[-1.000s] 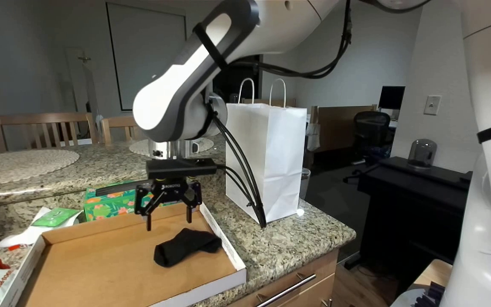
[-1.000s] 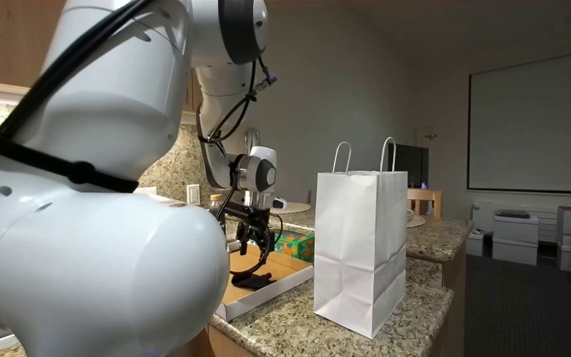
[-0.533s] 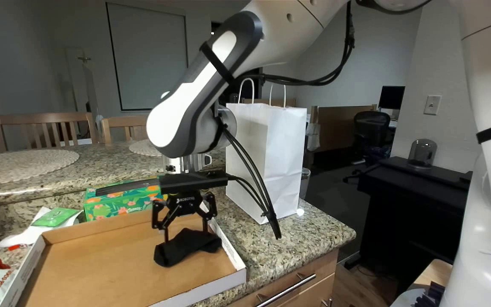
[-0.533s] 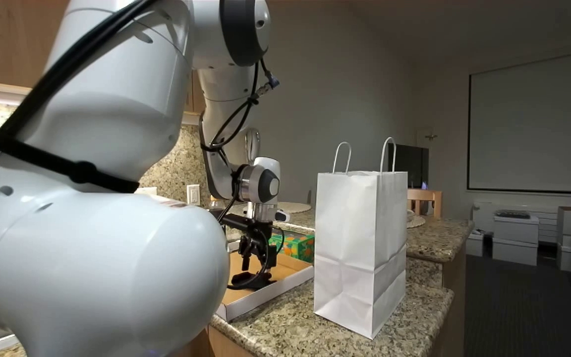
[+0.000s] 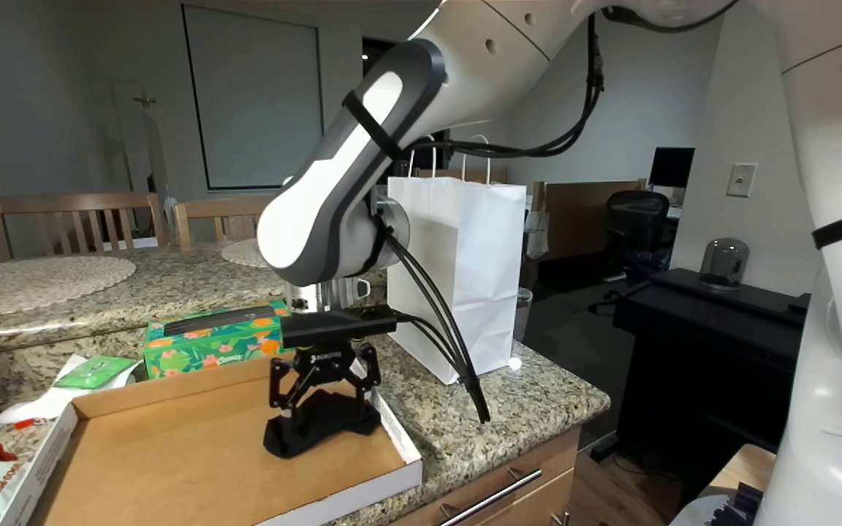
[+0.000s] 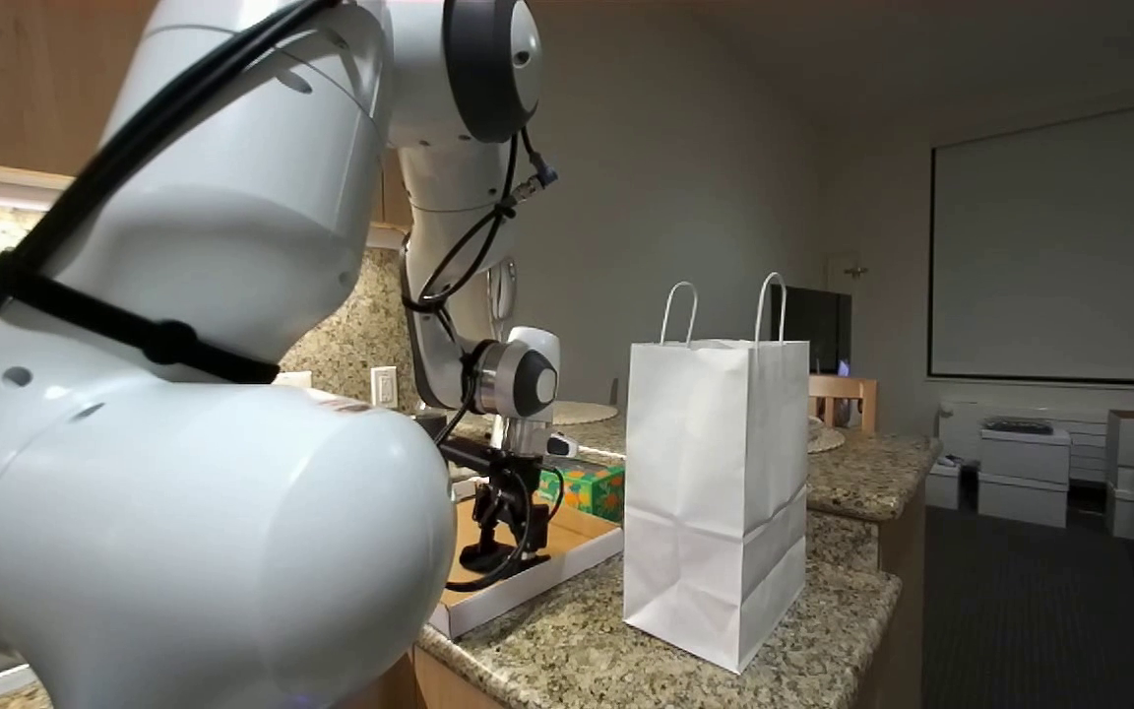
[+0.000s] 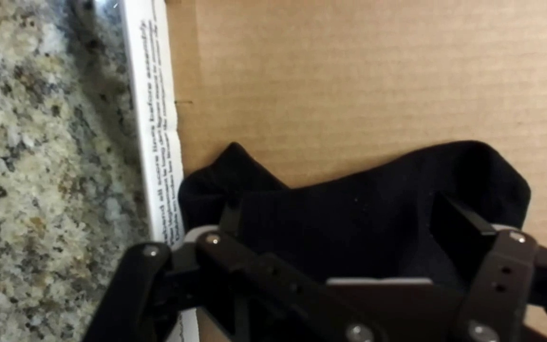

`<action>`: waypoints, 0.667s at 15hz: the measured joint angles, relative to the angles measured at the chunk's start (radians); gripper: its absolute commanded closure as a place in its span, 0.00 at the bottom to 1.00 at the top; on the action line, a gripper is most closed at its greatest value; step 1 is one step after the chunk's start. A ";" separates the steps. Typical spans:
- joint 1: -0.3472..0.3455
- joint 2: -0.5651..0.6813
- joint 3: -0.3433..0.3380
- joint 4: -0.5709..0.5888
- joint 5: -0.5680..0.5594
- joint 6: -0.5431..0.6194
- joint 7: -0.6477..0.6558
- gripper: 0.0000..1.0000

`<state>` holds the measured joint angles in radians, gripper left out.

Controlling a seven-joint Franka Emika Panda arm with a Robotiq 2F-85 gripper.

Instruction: Put the black socks in the white bag

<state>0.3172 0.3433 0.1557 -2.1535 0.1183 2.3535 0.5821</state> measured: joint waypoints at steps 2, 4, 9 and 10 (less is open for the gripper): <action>0.000 0.011 0.000 0.000 0.006 0.000 0.000 0.27; 0.000 0.018 0.000 0.002 0.008 0.000 0.000 0.38; 0.000 0.017 0.001 0.012 0.008 -0.001 0.000 0.72; 0.000 0.017 0.001 0.015 0.008 -0.002 0.000 0.78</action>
<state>0.3174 0.3603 0.1562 -2.1389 0.1261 2.3513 0.5820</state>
